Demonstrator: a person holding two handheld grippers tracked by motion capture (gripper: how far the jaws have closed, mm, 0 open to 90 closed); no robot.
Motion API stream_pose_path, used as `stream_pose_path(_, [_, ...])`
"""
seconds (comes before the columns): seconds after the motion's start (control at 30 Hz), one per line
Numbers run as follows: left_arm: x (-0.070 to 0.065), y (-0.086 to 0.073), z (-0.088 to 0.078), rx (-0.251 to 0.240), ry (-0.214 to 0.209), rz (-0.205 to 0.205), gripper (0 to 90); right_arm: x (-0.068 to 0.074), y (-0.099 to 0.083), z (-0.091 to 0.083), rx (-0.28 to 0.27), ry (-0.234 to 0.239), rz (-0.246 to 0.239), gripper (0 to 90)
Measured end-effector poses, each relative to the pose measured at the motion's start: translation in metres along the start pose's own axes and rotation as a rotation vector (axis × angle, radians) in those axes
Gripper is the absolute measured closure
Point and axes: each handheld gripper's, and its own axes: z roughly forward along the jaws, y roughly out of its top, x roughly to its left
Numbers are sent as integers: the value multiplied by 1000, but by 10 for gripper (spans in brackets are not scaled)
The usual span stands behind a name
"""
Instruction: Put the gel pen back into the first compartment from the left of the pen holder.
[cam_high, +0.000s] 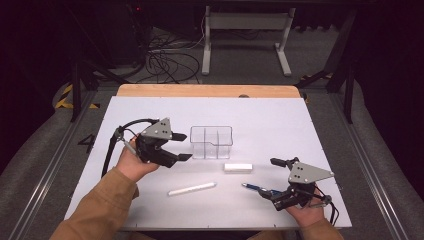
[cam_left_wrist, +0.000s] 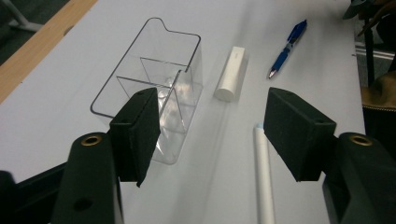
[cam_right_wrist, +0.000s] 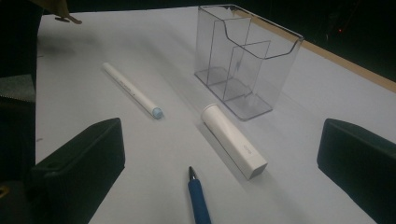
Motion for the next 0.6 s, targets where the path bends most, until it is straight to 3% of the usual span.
stream_pose_path(0.13, [-9, -11, -7, -38, 33, -25, 295, 0, 1, 0, 4, -6, -3, 12])
stream_pose_path(0.4, [-22, -36, -13, -109, 89, -119, 141, 0, 2, -2, 6, -5, 3, 12])
stream_pose_path(0.6, [-29, -51, -14, -140, 90, -147, 83, -1, 3, -2, 9, -7, 1, 12])
